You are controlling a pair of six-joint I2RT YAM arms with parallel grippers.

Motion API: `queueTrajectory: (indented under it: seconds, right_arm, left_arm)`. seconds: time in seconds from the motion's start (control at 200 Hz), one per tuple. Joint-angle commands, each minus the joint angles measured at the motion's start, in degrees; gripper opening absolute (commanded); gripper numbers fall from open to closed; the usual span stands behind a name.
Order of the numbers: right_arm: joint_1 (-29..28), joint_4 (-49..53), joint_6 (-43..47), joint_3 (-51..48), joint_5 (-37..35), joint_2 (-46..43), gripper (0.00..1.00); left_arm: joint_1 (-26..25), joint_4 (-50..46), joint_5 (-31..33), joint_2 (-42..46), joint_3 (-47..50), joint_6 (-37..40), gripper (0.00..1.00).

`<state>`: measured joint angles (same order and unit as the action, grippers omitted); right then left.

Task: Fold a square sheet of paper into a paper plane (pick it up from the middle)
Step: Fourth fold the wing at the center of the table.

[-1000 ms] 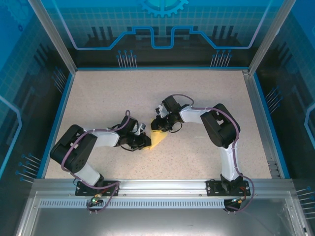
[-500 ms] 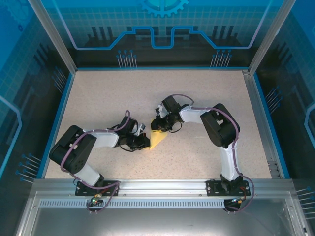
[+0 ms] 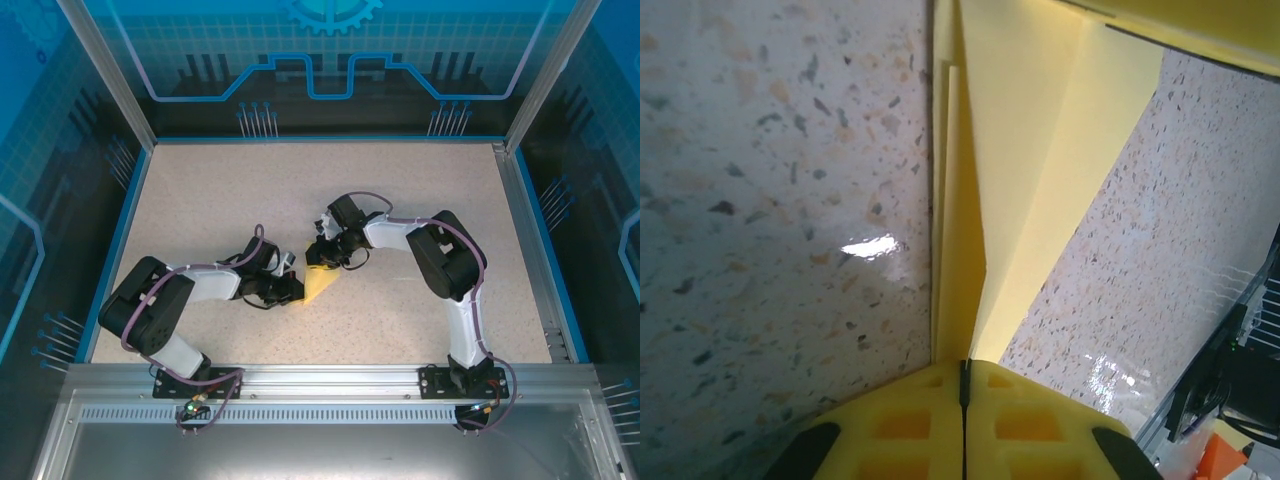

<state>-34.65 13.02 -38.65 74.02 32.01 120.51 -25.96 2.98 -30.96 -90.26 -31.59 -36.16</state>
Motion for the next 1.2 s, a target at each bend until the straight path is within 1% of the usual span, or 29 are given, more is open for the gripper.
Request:
queueTrajectory:
  seconds: [0.0, 0.085, 0.255, 0.45, 0.575, 0.745, 0.87, 0.97, 1.04, 1.11, 1.195]
  right_arm:
    - [-0.3, 5.8, 1.8, -0.8, -6.1, 4.5, 0.24]
    - [-0.4, 6.4, 2.1, -0.8, -6.5, 4.6, 0.24]
    - [-0.4, 7.1, 2.3, -0.7, -7.0, 4.7, 0.24]
    - [-0.5, 7.2, 2.4, -0.7, -7.3, 4.7, 0.24]
    - [-0.4, 7.4, 2.4, -0.7, -7.4, 4.9, 0.24]
    - [-0.6, 7.6, 2.4, -0.5, -7.8, 5.1, 0.24]
    - [-0.6, 7.7, 2.4, -0.5, -7.9, 5.2, 0.24]
    - [-0.6, 7.8, 2.5, -0.5, -7.9, 5.2, 0.24]
    - [-0.5, 7.8, 2.5, -0.7, -8.0, 5.1, 0.24]
    - [-0.6, 7.9, 2.6, -0.8, -8.1, 5.1, 0.24]
    - [-0.6, 7.9, 2.6, -0.9, -8.1, 5.1, 0.24]
  left_arm:
    - [0.3, -8.9, -3.6, -1.1, 2.5, 1.4, 0.08]
    - [0.3, -8.5, -4.7, -1.2, 2.8, 1.4, 0.10]
    - [0.3, -10.5, -6.4, -1.1, 2.1, 2.9, 0.10]
    - [0.3, -11.0, -6.7, -1.2, 2.1, 3.8, 0.06]
    - [0.3, -12.7, -5.8, -1.3, 2.1, 4.0, 0.07]
    - [0.3, -13.3, -5.2, -0.6, 2.9, 2.7, 0.11]
    - [0.3, -12.8, -5.2, 2.3, 4.1, 0.9, 0.14]
    - [0.3, -13.4, -4.7, 6.9, 4.1, -0.1, 0.18]
    - [0.3, -15.5, -3.3, 10.1, 3.0, -0.4, 0.22]
    - [0.3, -17.7, -1.7, 12.8, 1.4, -0.5, 0.23]
    - [0.5, -18.0, -0.6, 14.7, -0.5, -1.4, 0.23]
